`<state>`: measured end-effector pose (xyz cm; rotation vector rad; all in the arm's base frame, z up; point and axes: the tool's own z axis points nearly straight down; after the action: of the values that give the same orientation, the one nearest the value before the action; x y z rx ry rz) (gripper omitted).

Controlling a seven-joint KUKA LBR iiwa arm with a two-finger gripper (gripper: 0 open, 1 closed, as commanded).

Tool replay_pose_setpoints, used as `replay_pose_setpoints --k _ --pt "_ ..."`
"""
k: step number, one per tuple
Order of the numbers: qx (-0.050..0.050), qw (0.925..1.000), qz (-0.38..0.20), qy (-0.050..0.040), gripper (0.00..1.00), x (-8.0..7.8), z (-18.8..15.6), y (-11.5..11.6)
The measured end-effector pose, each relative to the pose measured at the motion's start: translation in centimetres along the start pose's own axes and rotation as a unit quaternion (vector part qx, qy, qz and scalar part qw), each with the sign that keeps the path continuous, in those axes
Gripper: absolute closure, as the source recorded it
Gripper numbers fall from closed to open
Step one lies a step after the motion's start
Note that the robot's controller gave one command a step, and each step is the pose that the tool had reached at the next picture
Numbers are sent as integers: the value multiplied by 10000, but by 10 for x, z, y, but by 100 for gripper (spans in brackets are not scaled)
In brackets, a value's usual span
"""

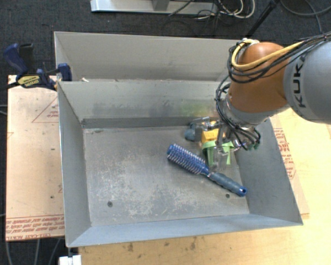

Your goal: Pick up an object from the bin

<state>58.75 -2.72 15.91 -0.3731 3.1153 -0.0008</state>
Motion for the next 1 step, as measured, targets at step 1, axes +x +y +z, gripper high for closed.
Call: replay_pose_setpoints --k 1 --pt "-21 9994 -353 38 0 -9 93 17"
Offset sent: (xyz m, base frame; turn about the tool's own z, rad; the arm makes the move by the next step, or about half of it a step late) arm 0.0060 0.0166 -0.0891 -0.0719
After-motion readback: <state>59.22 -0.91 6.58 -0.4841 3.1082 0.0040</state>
